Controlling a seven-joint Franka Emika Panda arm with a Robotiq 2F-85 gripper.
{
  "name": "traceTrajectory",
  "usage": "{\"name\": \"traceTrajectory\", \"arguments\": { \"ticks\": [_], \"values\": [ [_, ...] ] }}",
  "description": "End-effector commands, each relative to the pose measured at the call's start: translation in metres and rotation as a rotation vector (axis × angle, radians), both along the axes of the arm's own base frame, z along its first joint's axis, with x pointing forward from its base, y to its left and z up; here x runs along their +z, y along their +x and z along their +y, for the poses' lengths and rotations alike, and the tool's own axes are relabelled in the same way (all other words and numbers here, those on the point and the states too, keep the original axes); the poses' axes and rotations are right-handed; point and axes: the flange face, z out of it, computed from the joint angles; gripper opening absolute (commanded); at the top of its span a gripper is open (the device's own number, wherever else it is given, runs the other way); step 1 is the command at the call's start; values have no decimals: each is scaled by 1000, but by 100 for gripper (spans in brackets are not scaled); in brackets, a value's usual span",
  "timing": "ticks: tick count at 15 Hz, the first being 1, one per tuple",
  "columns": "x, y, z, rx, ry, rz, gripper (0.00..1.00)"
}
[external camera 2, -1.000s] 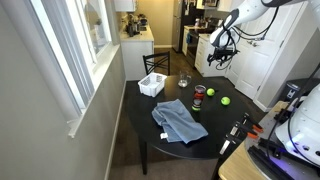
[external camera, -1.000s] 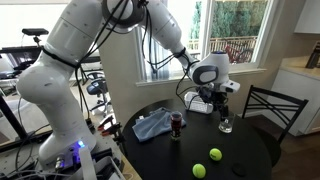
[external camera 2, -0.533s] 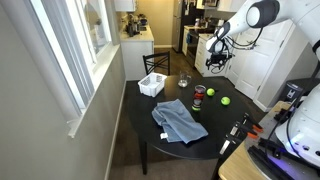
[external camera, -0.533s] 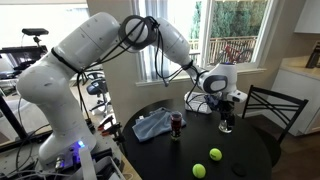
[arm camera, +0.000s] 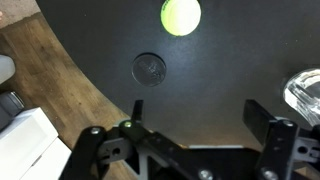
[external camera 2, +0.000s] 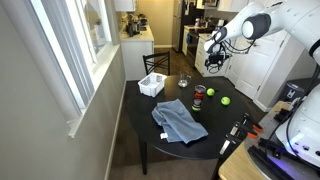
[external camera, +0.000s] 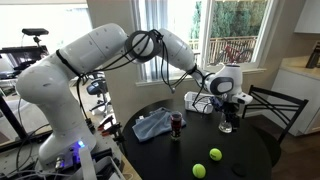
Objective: Put one tennis ball in the container.
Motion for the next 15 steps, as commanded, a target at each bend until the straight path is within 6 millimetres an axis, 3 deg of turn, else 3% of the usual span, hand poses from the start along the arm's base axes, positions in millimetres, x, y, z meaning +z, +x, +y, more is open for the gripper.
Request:
{"name": "traceTrajectory", "arguments": {
  "ticks": [1, 10, 15],
  "values": [
    [-16, 0, -10, -15, 3, 70, 100],
    [-64, -13, -17, -4, 67, 218, 100],
    [-71, -13, -18, -1, 55, 197, 100]
  ]
}}
